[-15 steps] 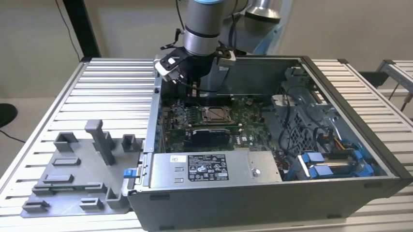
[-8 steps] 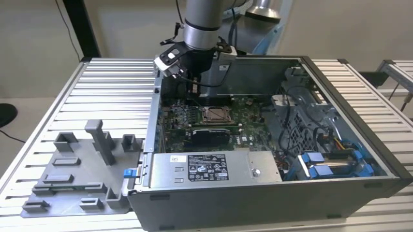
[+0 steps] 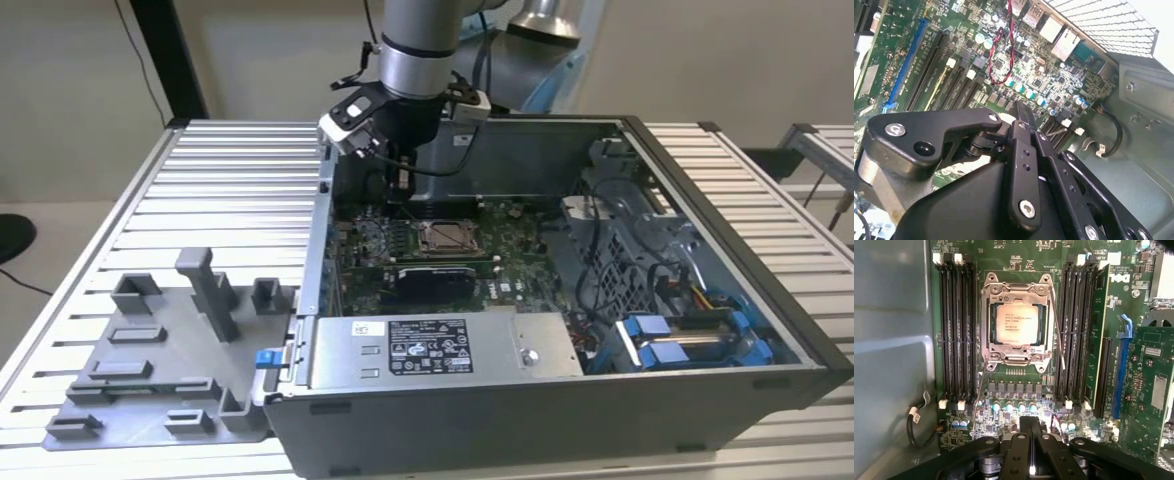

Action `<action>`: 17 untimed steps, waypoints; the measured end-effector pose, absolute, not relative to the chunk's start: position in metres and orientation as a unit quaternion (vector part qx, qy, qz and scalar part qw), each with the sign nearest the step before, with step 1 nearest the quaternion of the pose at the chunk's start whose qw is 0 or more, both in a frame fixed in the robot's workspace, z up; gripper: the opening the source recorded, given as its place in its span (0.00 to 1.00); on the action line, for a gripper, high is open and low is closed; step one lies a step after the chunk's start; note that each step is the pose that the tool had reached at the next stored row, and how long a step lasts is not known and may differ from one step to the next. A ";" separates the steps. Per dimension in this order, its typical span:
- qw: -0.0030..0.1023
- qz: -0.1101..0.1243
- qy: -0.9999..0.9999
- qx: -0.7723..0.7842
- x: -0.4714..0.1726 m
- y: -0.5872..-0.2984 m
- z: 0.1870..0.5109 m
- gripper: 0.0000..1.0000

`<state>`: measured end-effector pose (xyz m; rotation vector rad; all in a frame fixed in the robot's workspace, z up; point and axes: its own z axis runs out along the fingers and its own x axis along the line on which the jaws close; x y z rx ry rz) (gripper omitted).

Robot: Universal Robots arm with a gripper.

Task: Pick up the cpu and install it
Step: 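Install the first cpu locking lever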

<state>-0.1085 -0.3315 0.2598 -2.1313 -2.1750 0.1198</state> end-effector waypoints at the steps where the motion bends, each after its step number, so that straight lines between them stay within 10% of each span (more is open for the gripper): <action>1: 0.047 0.039 -0.713 -0.699 -0.109 -0.331 0.260 0.00; 17: 0.063 -0.002 -0.715 -0.696 -0.118 -0.330 0.252 0.00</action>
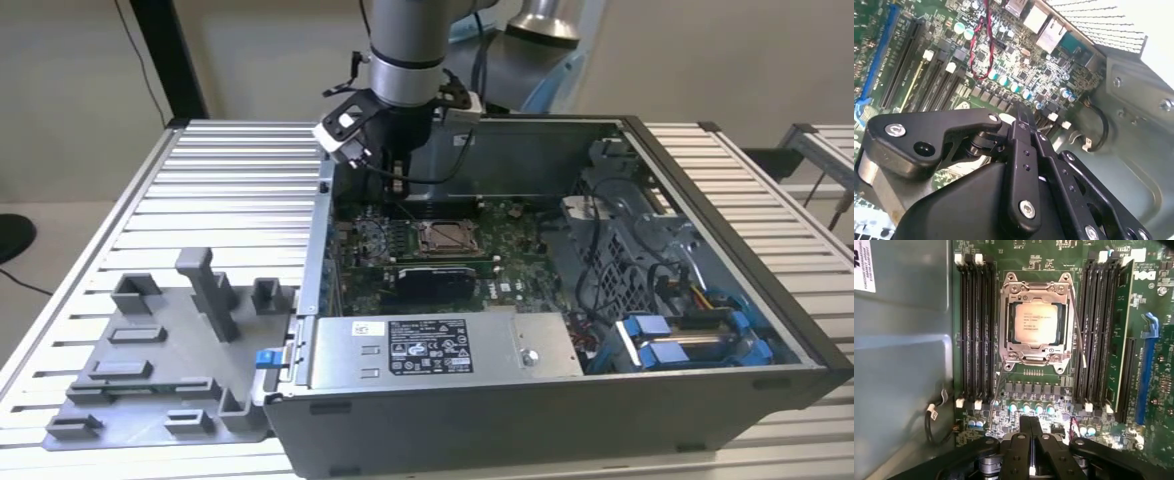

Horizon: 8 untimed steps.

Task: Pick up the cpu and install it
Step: 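Install the first cpu locking lever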

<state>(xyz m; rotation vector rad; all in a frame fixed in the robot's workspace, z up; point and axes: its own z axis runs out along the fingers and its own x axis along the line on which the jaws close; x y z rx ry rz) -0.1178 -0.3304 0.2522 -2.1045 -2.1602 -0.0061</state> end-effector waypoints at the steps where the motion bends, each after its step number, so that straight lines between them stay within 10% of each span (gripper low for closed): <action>1: 0.062 -0.002 -0.715 -0.696 -0.118 -0.330 0.251 0.00; 8: 0.057 -0.009 -0.715 -0.696 -0.124 -0.327 0.241 0.00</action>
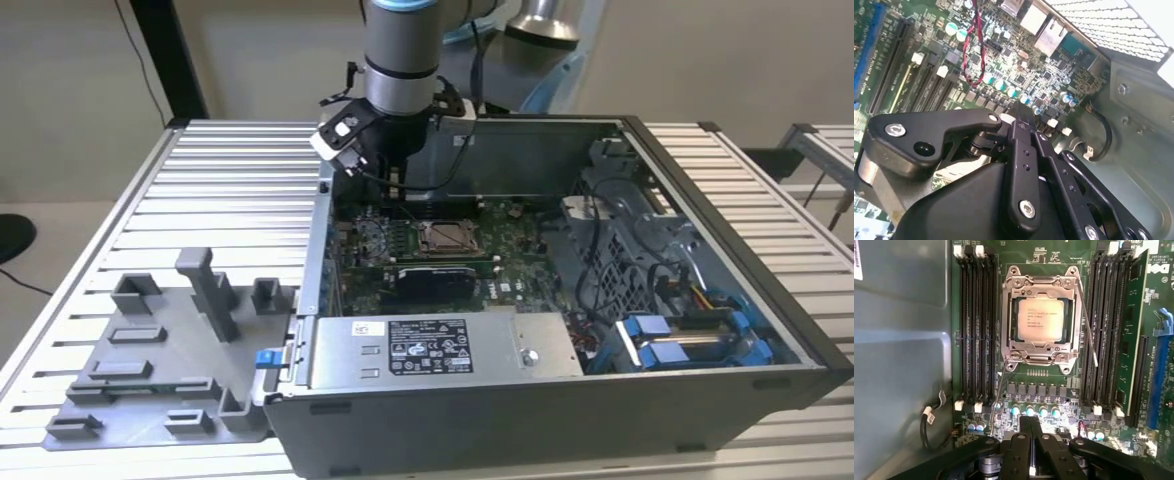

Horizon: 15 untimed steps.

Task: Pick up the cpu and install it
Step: 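Install the first cpu locking lever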

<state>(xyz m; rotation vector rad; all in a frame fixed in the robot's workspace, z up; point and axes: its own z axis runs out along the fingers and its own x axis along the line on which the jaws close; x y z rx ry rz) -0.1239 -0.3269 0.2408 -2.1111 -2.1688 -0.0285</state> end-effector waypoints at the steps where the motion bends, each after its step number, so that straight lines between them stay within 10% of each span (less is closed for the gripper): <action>1: 0.056 -0.013 -0.716 -0.696 -0.124 -0.327 0.241 0.00; 15: 0.049 -0.035 -0.717 -0.694 -0.137 -0.321 0.230 0.00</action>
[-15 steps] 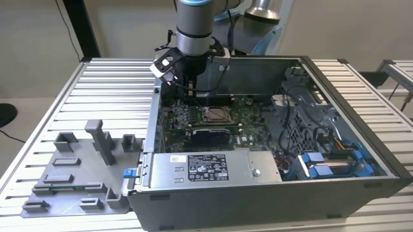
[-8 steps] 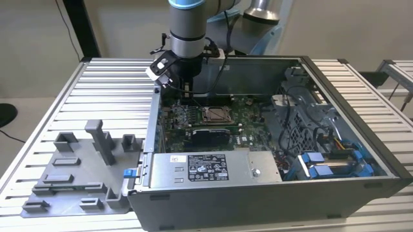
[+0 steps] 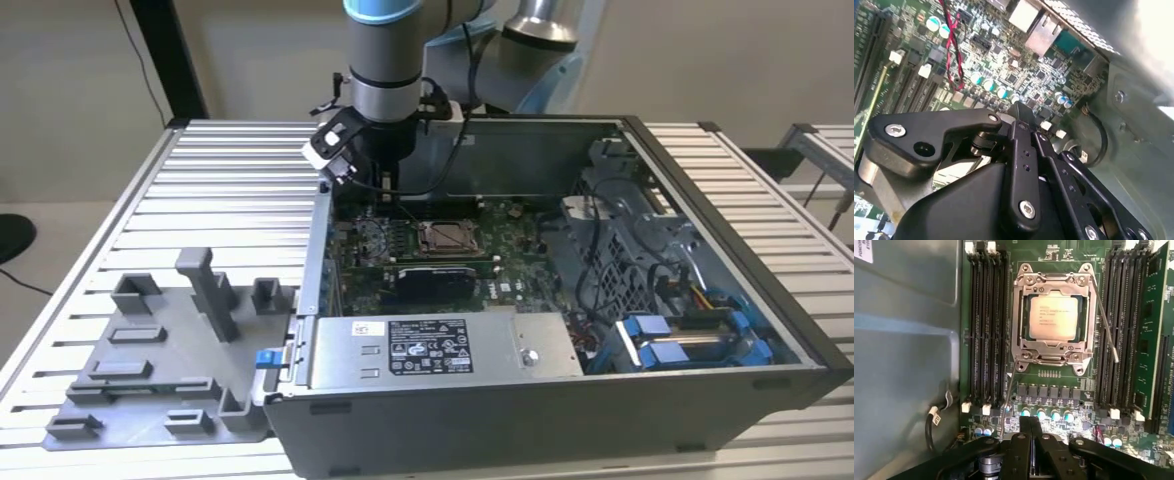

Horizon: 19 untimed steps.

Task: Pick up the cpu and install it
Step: 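Install the first cpu locking lever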

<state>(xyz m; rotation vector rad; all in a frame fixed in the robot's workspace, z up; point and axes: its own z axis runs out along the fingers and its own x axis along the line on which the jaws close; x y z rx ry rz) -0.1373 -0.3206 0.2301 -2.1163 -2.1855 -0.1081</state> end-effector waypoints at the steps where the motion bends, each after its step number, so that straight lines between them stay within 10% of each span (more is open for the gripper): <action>1: 0.049 -0.035 -0.717 -0.694 -0.139 -0.320 0.230 0.00; 19: 0.049 -0.052 -0.718 -0.693 -0.146 -0.316 0.237 0.00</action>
